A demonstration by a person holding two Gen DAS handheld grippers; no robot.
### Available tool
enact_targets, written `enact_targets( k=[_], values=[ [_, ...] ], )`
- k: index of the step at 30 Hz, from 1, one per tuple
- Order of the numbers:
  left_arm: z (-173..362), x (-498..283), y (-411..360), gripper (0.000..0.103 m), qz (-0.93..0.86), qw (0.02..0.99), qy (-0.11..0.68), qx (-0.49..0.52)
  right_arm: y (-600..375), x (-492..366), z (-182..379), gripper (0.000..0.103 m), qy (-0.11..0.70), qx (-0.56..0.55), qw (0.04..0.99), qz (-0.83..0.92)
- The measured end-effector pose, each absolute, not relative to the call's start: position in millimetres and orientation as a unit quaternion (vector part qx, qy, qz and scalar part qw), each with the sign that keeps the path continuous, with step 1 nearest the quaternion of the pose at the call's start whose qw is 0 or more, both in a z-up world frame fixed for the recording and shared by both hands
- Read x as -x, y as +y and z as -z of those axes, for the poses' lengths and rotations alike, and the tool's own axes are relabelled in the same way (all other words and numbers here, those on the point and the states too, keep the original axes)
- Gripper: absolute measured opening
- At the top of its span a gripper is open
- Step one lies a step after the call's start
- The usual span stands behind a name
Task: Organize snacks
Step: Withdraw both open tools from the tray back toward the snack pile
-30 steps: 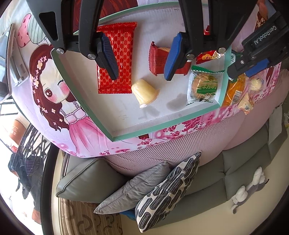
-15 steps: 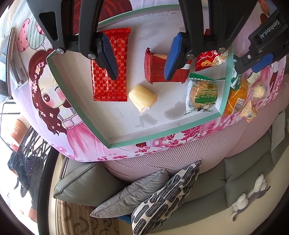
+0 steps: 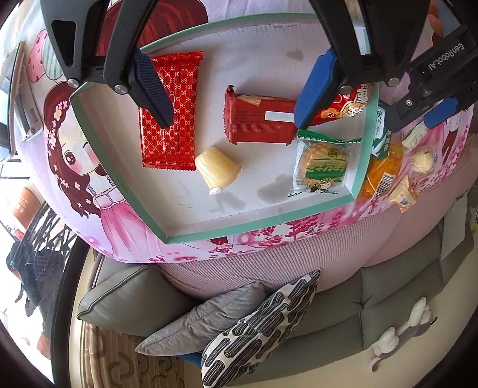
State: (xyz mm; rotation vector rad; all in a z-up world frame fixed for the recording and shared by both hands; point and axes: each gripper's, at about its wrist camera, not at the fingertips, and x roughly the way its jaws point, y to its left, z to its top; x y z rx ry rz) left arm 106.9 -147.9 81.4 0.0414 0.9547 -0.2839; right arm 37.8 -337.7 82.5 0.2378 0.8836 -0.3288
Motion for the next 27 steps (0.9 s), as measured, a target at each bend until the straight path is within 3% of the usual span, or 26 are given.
enact_targets(
  k=[3,27],
  values=[
    [-80.4,-107.6,-146.1,0.096,0.133,0.881,0.455,-0.018,-336.2,-37.4,-83.1,0.103,0.417,-0.110,0.889,0.156],
    [-80.3,-101.9,-134.3,0.100,0.158,0.896,0.415,0.001,-333.4,-38.2,-84.9,0.103,0.383,-0.126,0.898,0.177]
  ],
)
